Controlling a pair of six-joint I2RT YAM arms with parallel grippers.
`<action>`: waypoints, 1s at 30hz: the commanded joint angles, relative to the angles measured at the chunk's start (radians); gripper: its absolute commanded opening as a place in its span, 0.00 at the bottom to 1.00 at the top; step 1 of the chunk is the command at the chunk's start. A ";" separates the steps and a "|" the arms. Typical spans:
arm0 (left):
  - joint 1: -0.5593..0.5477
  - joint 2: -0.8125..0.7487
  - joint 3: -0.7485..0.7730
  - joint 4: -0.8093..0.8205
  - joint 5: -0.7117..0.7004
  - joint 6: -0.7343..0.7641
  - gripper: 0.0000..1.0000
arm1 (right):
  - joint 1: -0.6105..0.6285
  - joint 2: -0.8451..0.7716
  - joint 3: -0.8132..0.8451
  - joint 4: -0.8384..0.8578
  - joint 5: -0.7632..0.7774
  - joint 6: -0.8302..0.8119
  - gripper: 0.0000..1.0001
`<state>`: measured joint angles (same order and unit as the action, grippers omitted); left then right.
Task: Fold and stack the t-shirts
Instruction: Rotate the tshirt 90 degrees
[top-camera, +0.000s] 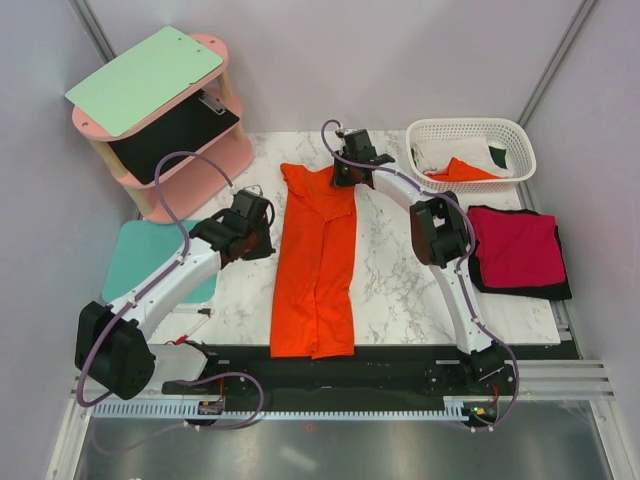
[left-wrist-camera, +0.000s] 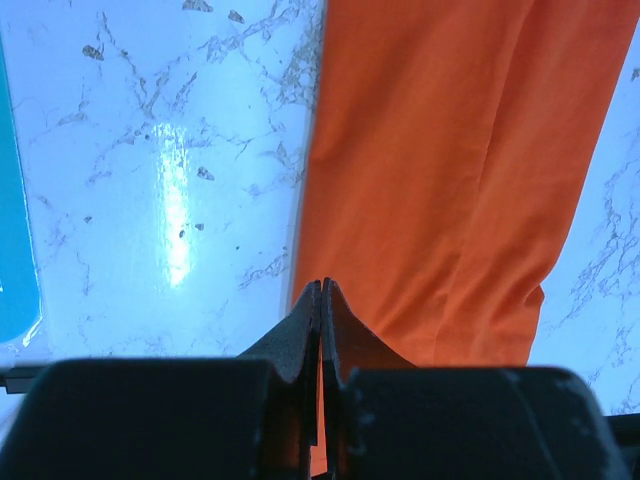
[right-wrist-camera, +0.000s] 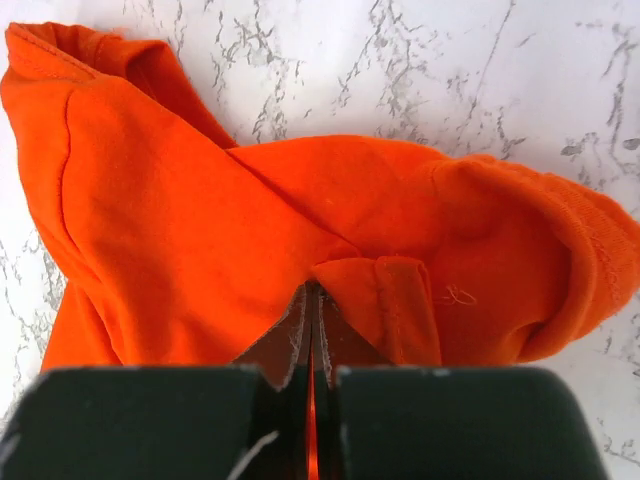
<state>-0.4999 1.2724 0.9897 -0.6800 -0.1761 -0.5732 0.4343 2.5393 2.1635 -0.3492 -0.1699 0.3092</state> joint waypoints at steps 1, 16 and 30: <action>0.009 0.034 0.059 0.008 0.027 0.044 0.02 | -0.006 0.004 0.048 -0.014 0.050 -0.015 0.00; 0.011 0.058 0.049 0.049 0.050 0.067 0.02 | -0.089 0.167 0.213 -0.021 0.142 -0.041 0.00; 0.011 0.104 0.007 0.132 0.110 0.052 0.09 | -0.094 -0.285 -0.128 0.249 0.026 -0.081 0.52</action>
<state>-0.4946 1.3529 1.0142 -0.6064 -0.0978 -0.5381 0.3393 2.5076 2.1071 -0.2008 -0.0971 0.2222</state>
